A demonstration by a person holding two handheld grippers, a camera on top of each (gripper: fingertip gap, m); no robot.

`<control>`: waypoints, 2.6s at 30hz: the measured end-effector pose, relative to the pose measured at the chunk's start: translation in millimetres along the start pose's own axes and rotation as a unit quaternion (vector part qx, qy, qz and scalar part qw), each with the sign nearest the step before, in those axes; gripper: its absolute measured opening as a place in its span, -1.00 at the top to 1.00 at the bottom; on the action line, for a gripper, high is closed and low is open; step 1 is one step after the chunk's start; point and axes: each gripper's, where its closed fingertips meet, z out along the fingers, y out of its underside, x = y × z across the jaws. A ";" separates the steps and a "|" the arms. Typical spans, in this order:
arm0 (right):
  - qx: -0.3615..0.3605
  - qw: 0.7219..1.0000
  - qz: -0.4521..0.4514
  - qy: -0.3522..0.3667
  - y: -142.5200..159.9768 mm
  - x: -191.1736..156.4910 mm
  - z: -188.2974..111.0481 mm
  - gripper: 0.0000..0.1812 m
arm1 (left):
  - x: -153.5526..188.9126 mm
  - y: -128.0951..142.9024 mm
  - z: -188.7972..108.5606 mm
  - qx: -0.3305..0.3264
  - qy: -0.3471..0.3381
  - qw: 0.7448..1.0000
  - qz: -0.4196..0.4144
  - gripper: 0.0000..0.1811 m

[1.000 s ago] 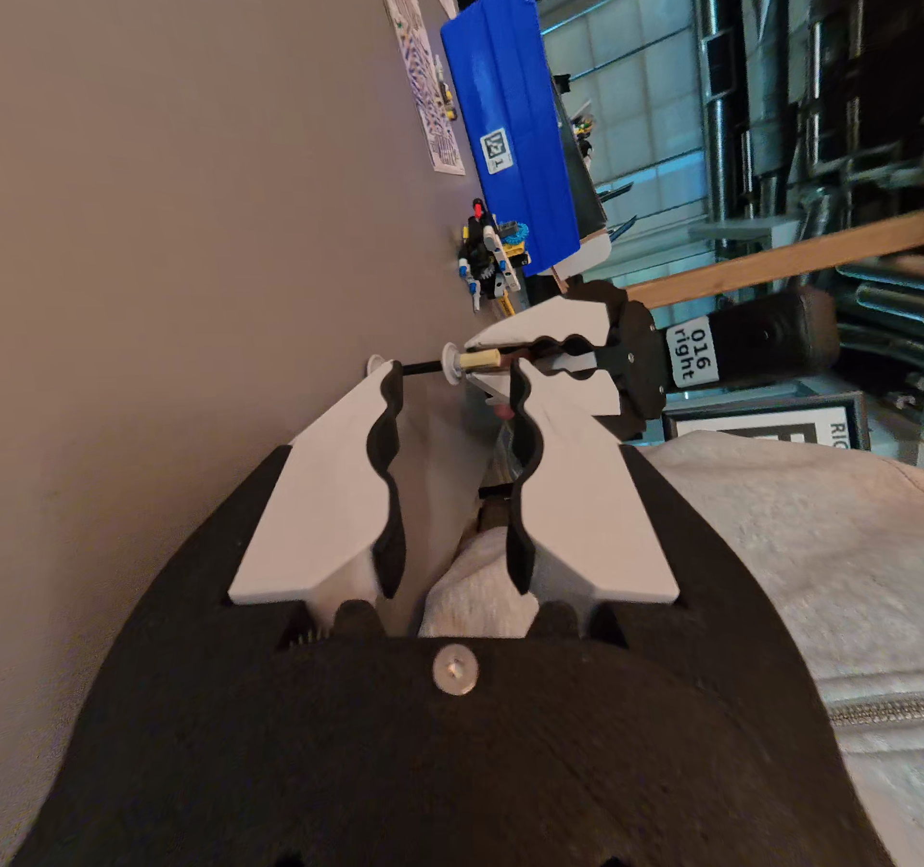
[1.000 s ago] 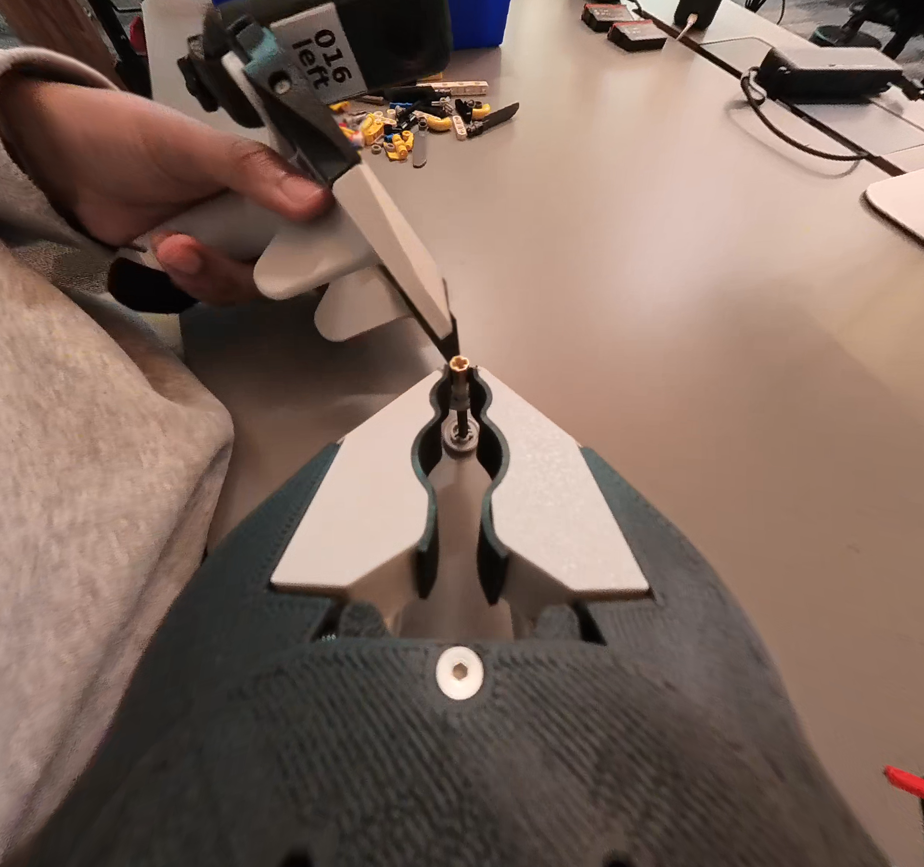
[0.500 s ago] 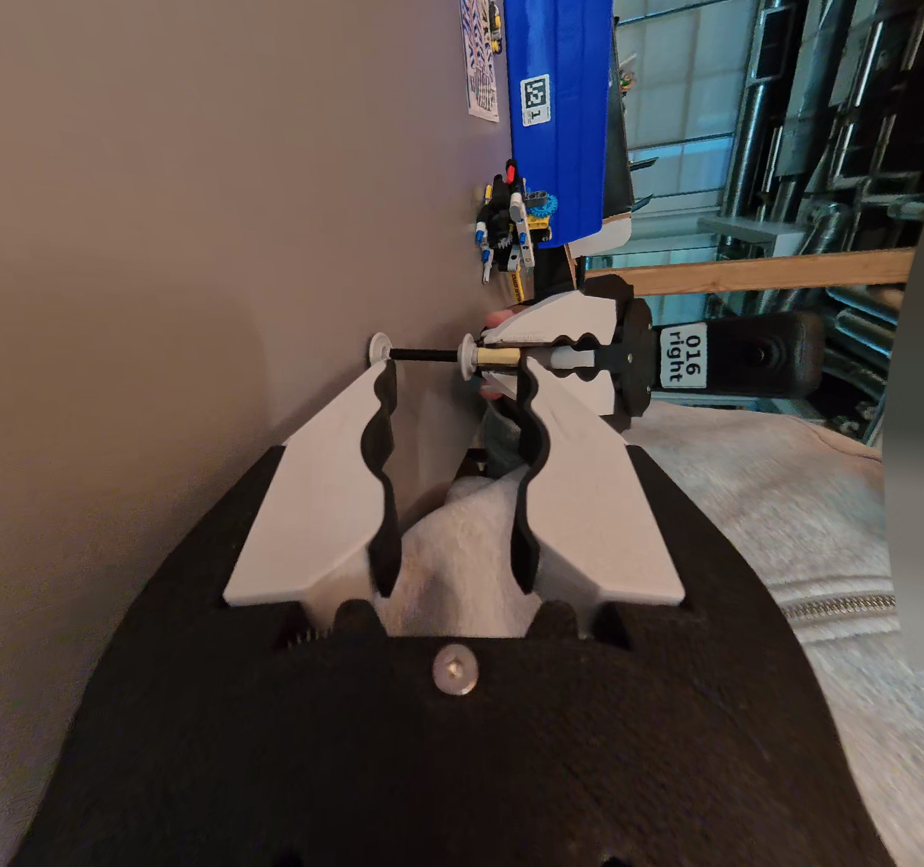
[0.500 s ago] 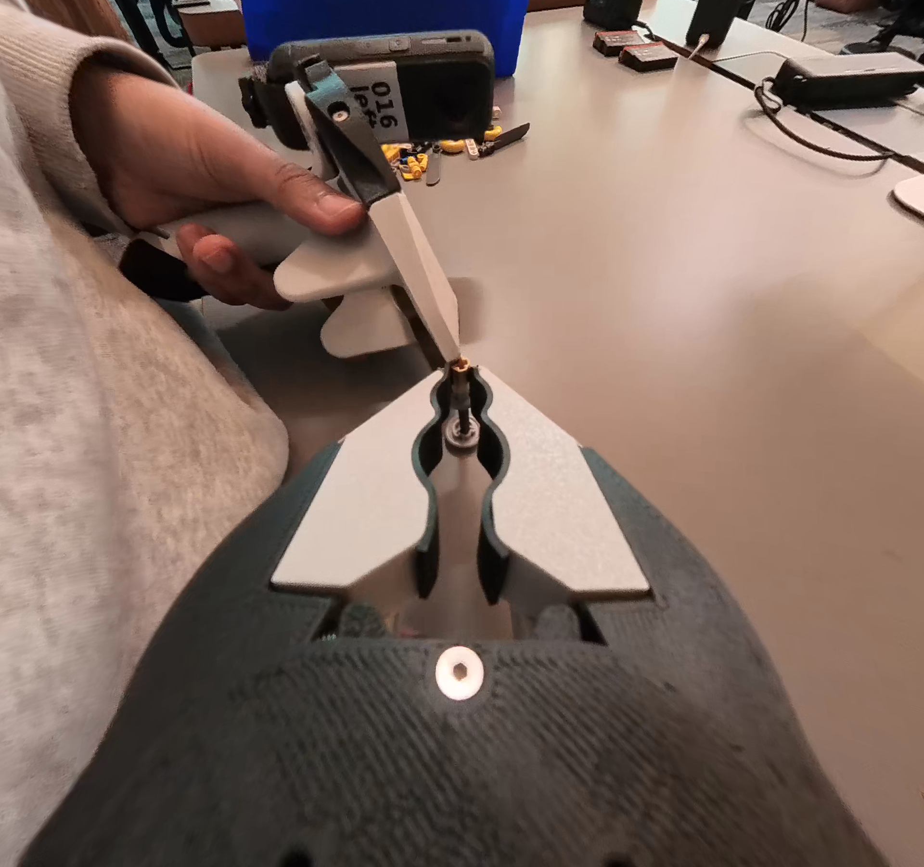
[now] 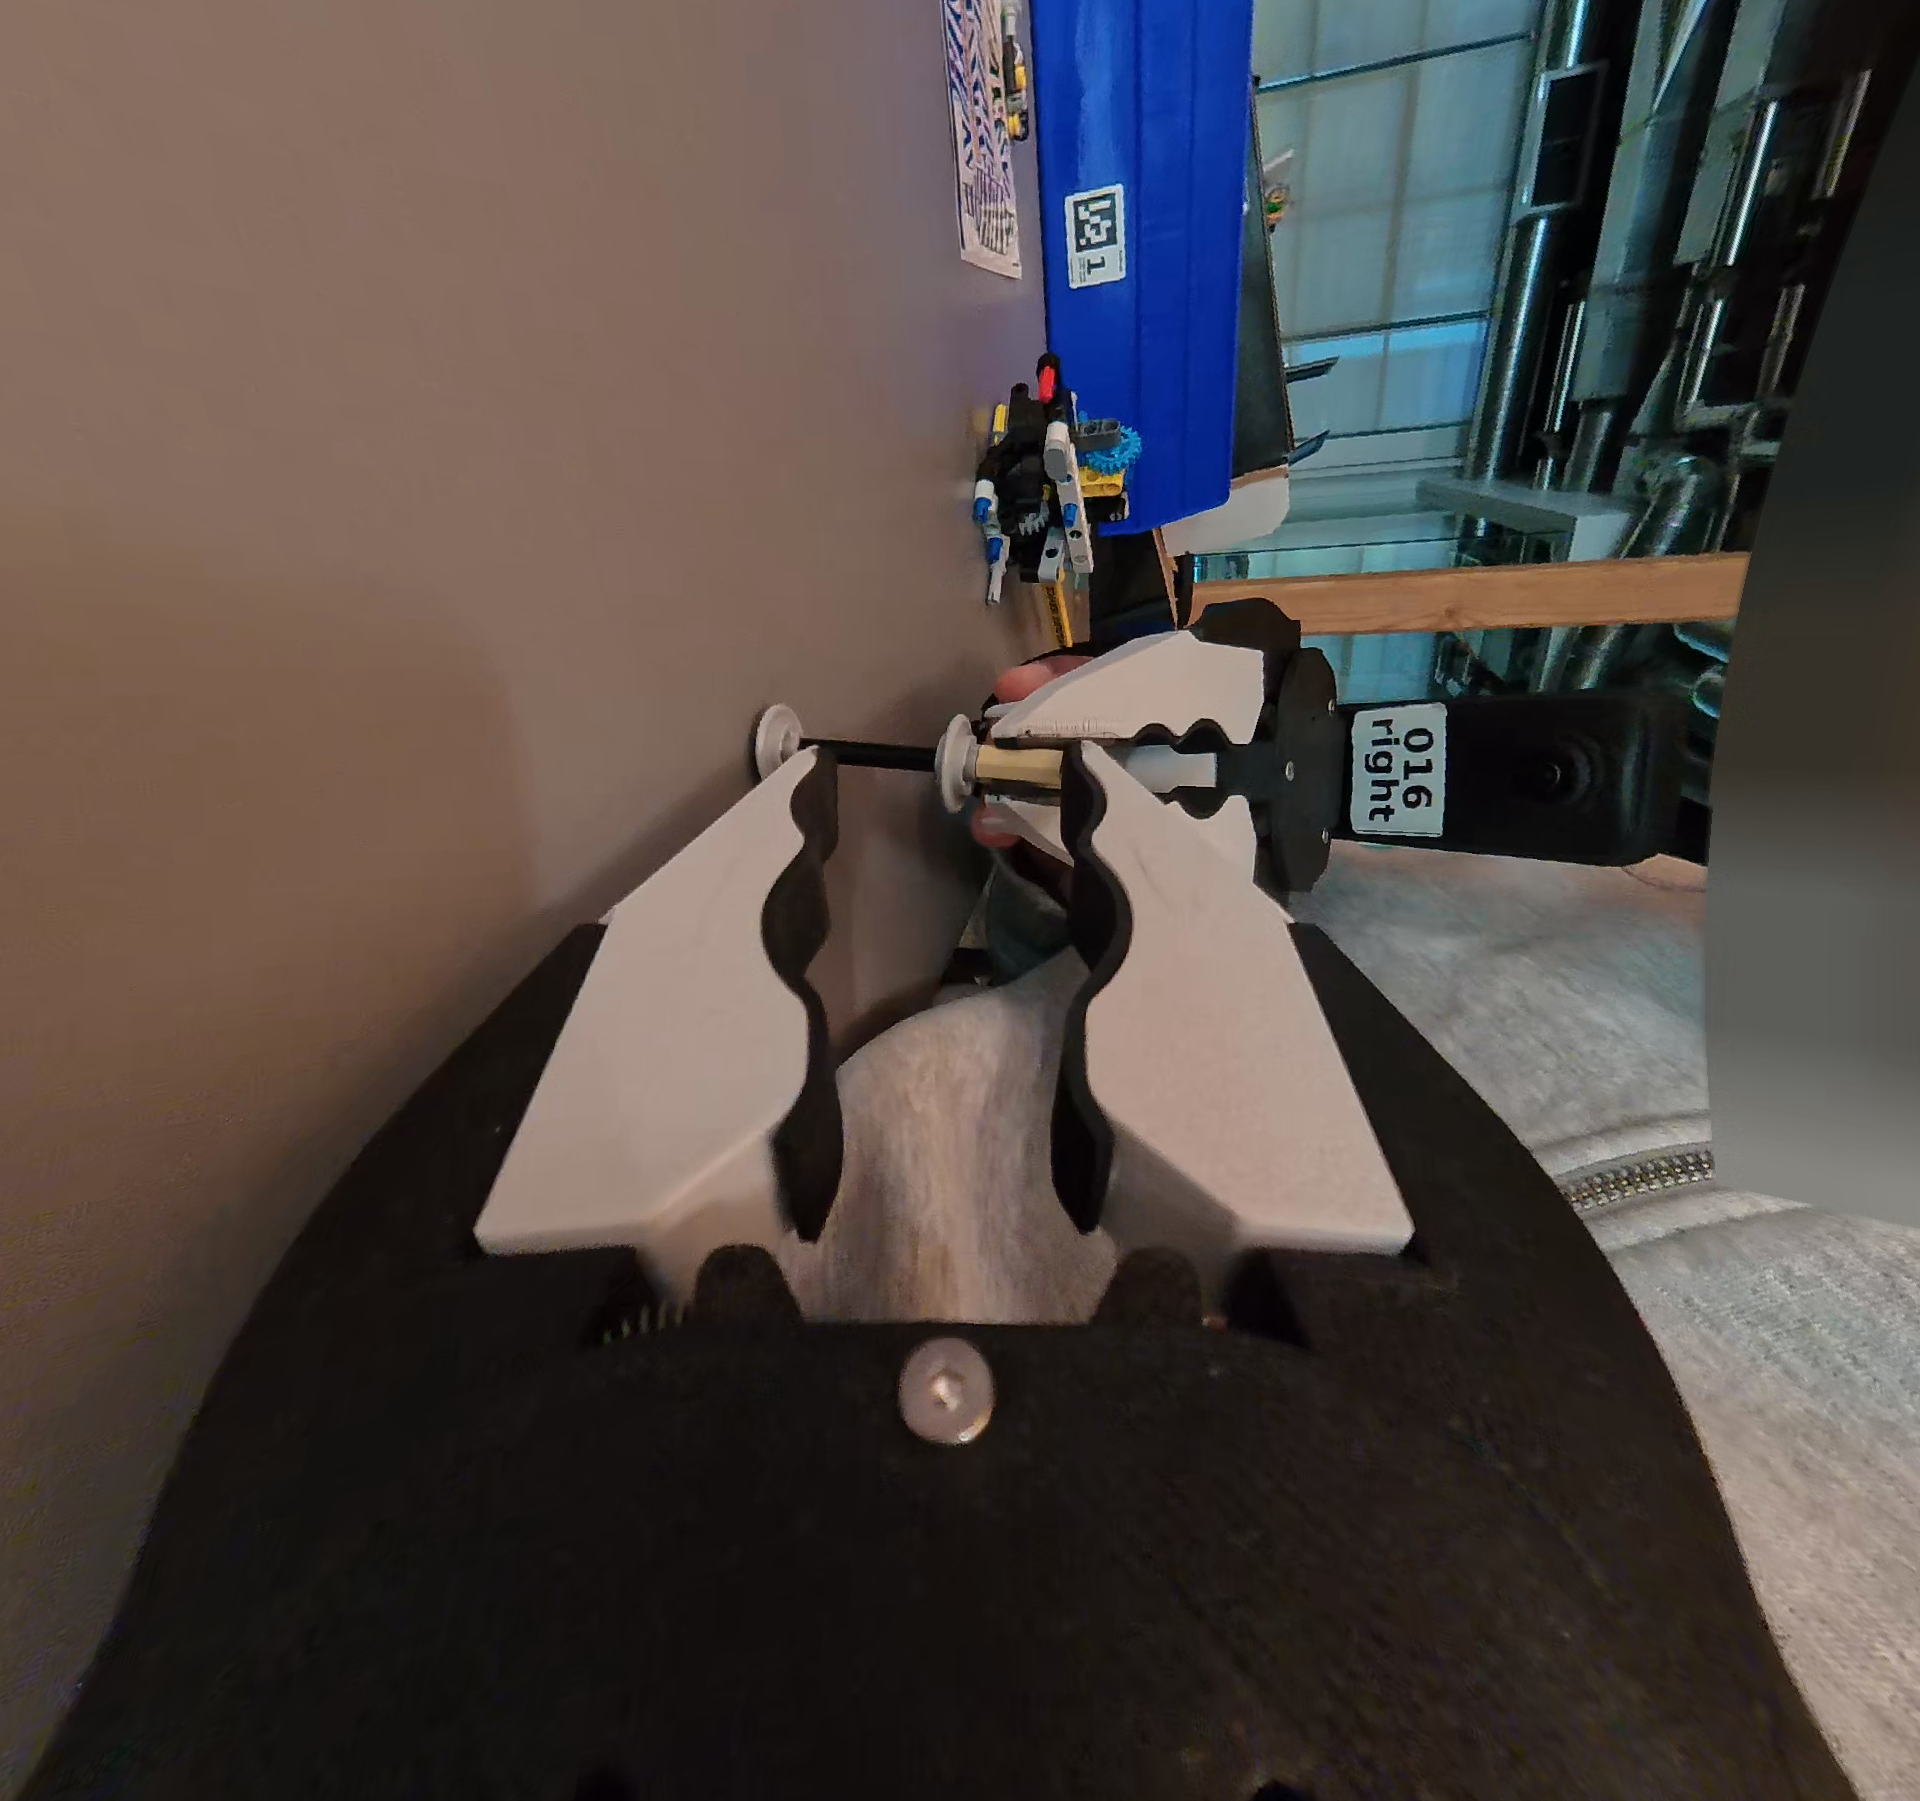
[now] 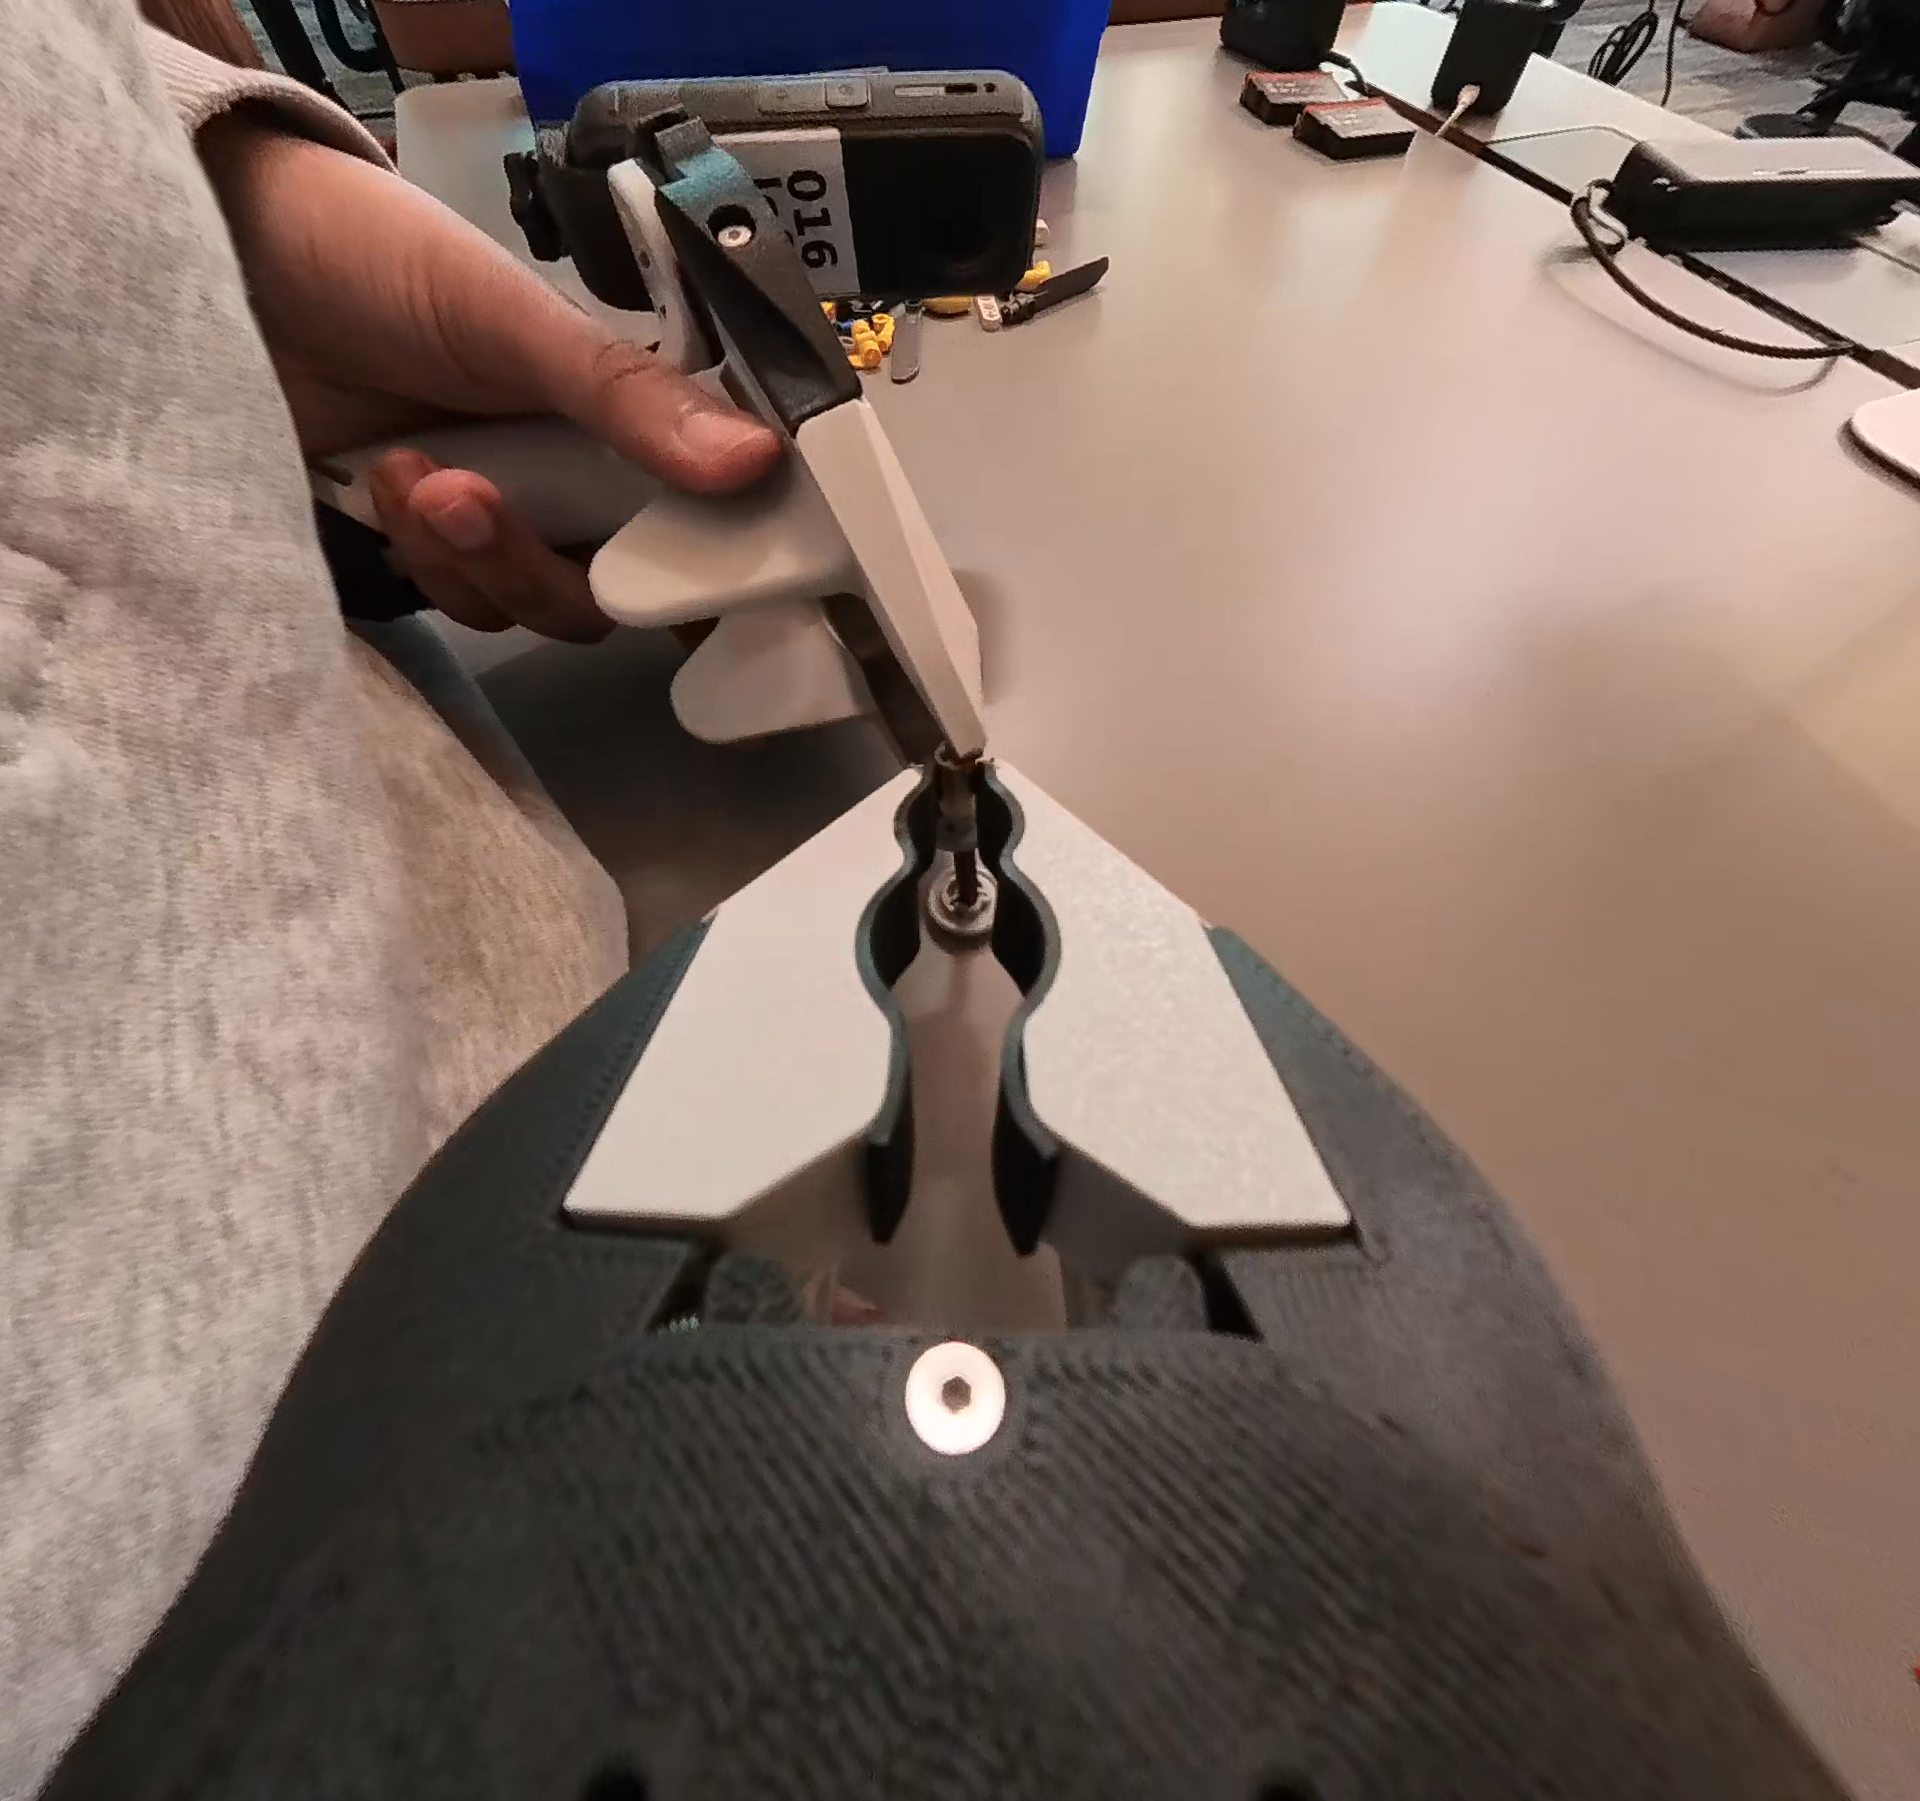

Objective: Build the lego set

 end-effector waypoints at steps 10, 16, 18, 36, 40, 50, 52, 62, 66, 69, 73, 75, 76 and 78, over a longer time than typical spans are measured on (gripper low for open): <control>-0.008 1.000 -0.001 0.002 2.9 1.8 0.4 0.93 | 1.7 -1.8 2.4 0.007 0.004 1.000 -0.003 0.62; -0.012 1.000 0.001 0.000 4.1 2.1 1.5 0.93 | -0.1 -2.4 2.1 0.011 -0.002 1.000 0.004 0.61; -0.018 1.000 0.001 0.000 5.6 2.5 2.2 0.93 | -2.1 -2.2 2.5 0.011 -0.003 1.000 0.004 0.60; 0.024 0.997 0.068 -0.014 -5.6 4.1 -4.8 0.44 | 28.9 -9.0 -16.5 0.099 0.079 0.986 0.108 0.76; 0.102 0.974 0.196 -0.058 -26.2 6.9 -15.9 0.32 | 52.9 -8.8 -32.5 0.143 0.134 0.957 0.214 0.77; 0.186 0.940 0.259 -0.124 -54.2 -27.9 -31.3 0.38 | 81.7 30.9 -36.2 0.158 0.159 0.872 0.436 0.77; 0.187 0.944 0.241 -0.127 -56.1 -35.6 -33.3 0.39 | 85.7 37.3 -39.4 0.154 0.168 0.869 0.439 0.77; 0.193 0.955 0.180 -0.139 -64.7 -54.1 -43.2 0.40 | 108.7 60.4 -45.0 0.128 0.193 0.839 0.492 0.78; 0.198 0.954 0.176 -0.142 -65.8 -57.2 -45.2 0.46 | 108.9 61.6 -45.1 0.125 0.194 0.839 0.493 0.78; 0.200 0.953 0.175 -0.142 -65.4 -56.9 -45.5 0.47 | 108.8 61.8 -44.9 0.123 0.199 0.841 0.487 0.79; 0.205 0.954 0.175 -0.129 -64.1 -50.3 -47.7 0.56 | 107.7 59.6 -45.1 0.127 0.195 0.842 0.487 0.78; 0.206 0.954 0.177 -0.127 -63.4 -47.6 -48.8 0.56 | 105.4 58.1 -43.7 0.129 0.184 0.842 0.491 0.78; 0.206 0.954 0.178 -0.125 -62.8 -46.4 -48.9 0.56 | 104.3 57.0 -43.2 0.131 0.180 0.843 0.490 0.77; 0.205 0.954 0.178 -0.125 -61.9 -45.4 -48.6 0.56 | 101.9 53.8 -42.1 0.133 0.172 0.848 0.484 0.70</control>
